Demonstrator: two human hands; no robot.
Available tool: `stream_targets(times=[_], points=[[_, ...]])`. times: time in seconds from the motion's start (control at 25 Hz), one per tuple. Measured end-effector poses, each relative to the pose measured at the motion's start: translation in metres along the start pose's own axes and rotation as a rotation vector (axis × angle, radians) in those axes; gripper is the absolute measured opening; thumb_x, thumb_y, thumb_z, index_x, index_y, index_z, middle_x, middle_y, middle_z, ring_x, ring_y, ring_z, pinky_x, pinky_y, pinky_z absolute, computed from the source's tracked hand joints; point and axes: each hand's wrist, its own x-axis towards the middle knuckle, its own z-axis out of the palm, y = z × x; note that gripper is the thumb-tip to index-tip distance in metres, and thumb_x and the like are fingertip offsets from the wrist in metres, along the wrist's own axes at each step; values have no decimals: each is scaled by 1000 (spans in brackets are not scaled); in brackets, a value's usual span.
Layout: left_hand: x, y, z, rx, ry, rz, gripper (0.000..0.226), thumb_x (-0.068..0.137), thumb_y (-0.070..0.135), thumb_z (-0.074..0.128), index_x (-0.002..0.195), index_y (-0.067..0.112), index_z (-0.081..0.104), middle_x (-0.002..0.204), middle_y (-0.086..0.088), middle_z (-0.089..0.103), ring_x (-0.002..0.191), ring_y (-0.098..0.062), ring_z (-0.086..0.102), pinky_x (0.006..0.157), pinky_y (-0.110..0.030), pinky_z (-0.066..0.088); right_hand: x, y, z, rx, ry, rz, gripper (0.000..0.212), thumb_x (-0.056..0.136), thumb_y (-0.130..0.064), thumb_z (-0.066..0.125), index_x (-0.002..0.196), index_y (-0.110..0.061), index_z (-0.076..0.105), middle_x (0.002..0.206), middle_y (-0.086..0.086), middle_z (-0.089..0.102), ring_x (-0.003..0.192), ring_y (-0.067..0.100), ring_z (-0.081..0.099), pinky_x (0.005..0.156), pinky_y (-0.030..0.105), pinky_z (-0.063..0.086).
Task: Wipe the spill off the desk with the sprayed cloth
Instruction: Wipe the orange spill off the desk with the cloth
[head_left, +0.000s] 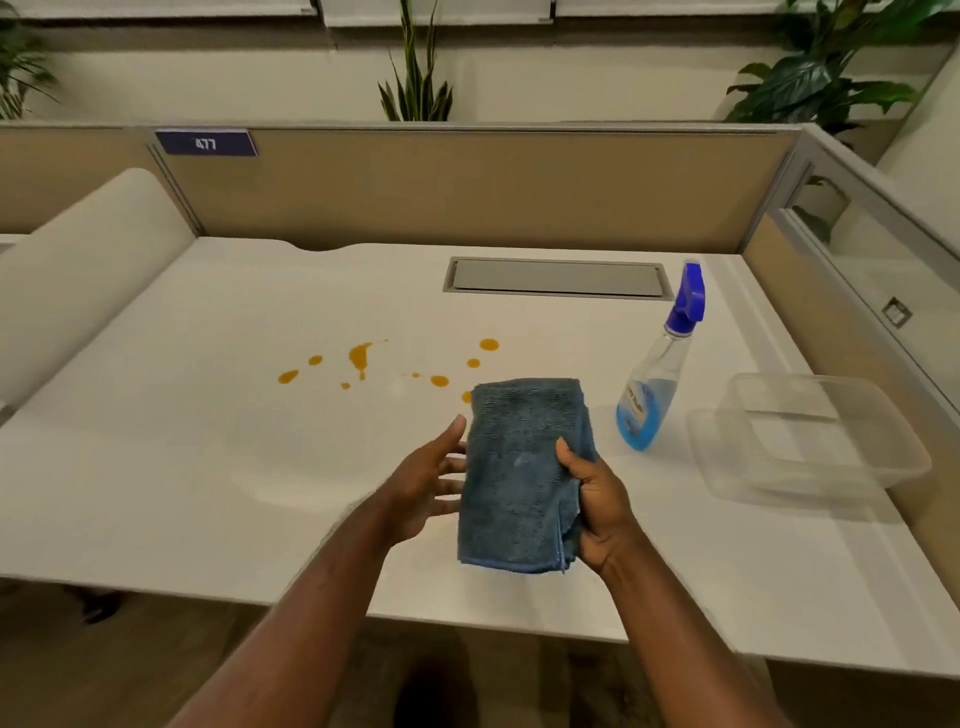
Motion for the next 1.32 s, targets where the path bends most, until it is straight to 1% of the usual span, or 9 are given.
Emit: stream_targets(times=[0.12,0.2,0.36,0.52,0.68,0.8,1.0,1.12,1.32], points=[[7,-15,-46,151,199,138,66,71,72,59,116,24,57,121,0,64,105,-20,64,81,-34,53,18,4,17,-168,274,-278,16,92,-17,60,107,-18,66,103,6,74,96,31,68,81,44,56],[17,-29,-81,313,337,243,57,79,60,65,123,25,54,123,7,60,112,-18,59,81,-30,49,33,11,26,-442,553,-462,16,94,-16,57,109,-15,63,107,4,70,101,29,64,84,36,51],[41,-57,-161,752,492,379,77,82,47,70,144,17,36,150,-4,40,139,-25,34,112,-41,31,73,38,41,-766,858,-649,34,96,-13,51,128,-3,54,119,18,66,107,35,61,86,31,43],[60,-73,-225,1097,466,293,92,82,65,55,152,28,8,164,1,1,149,-25,-6,116,-54,4,120,65,59,-892,814,-728,44,94,-4,51,137,-5,46,129,19,59,118,34,55,97,28,39],[64,-80,-262,1235,381,307,90,81,78,31,152,34,-3,161,10,-13,146,-16,-20,116,-55,-7,154,88,71,-1070,775,-643,45,94,-10,53,138,-5,44,134,20,55,124,37,50,106,45,40],[65,-83,-272,1285,347,333,86,80,83,17,149,40,-9,160,15,-12,144,-10,-23,116,-51,-13,163,98,77,-1265,701,-444,54,92,-30,56,139,-9,41,140,19,50,126,39,49,103,53,43],[64,-87,-275,1271,358,373,81,82,82,14,147,43,-13,159,18,-11,145,-6,-20,116,-48,-16,151,83,43,-2061,437,-302,95,74,-84,37,150,-32,16,159,5,24,143,30,27,109,54,28],[64,-88,-273,1271,363,379,81,83,81,12,149,40,-12,159,18,-10,145,-5,-18,116,-46,-18,145,83,22,-2114,311,-281,93,73,-88,26,149,-43,-3,163,-2,8,148,30,7,112,63,15],[63,-87,-272,1278,358,359,82,84,79,10,150,35,-10,160,16,-7,146,-6,-15,117,-48,-14,155,93,28,-2050,430,-275,85,78,-81,25,150,-43,0,163,0,6,148,31,6,111,64,15]])
